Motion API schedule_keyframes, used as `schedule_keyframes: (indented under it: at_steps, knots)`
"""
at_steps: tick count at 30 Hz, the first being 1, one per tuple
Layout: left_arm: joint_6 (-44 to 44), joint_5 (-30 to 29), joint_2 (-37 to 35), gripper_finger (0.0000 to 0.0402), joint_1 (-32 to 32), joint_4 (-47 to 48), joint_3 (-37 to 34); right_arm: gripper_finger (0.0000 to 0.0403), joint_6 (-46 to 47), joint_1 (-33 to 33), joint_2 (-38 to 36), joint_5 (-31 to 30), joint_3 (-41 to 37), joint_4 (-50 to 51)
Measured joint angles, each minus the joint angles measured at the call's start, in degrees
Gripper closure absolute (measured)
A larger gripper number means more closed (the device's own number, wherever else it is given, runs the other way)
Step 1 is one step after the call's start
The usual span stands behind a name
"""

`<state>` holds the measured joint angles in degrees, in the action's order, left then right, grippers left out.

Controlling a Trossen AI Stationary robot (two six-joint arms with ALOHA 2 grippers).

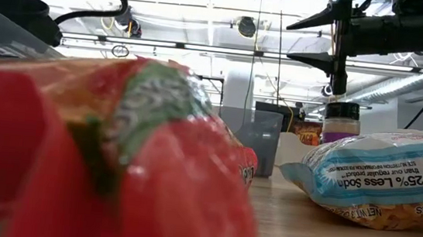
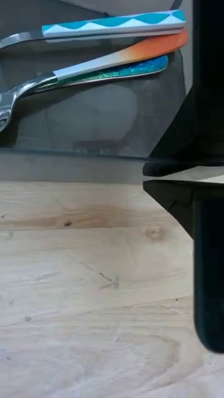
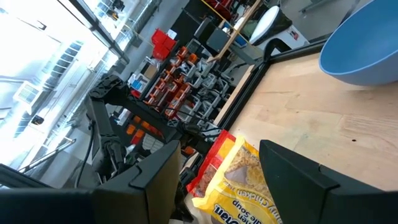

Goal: Pick & Place Food Item
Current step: Adjust the bottom black bin, then put the purple seasoning bottle into the top white bin

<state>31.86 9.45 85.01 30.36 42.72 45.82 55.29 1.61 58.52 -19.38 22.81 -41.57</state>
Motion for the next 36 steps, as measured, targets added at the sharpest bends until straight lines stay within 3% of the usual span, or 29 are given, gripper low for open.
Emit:
schedule_keyframes:
  at_steps: [5, 15, 21, 29, 33, 36]
  knots:
    - [0.04, 1.09, 0.00, 0.0354, -0.01, 0.02, 0.00, 0.0190, 0.00, 0.00, 0.00, 0.00, 0.00, 0.01]
    - [0.99, 4.85, 0.00, 0.0247, -2.25, 0.87, 0.03, 0.0190, -0.01, 0.00, 0.00, 0.00, 0.00, 0.05]
    - [-2.20, 6.55, -1.94, 0.0205, -5.76, 3.13, 2.66, 0.0190, -0.42, 0.00, 0.00, 0.00, 0.00, 0.12]
    - [-3.98, 4.00, -7.91, 0.0199, -11.31, 14.00, 9.76, 0.0190, -0.56, 0.00, 0.00, -0.01, 0.00, 0.30]
    - [0.03, 3.46, -11.58, 0.0208, -13.65, 13.81, 15.42, 0.0190, -0.68, 0.00, 0.00, -0.02, 0.00, 1.01]
    - [-0.01, -0.06, -14.15, 0.0214, -14.63, 11.86, 20.19, 0.0190, -0.68, 0.00, 0.00, -0.02, 0.00, 1.49]
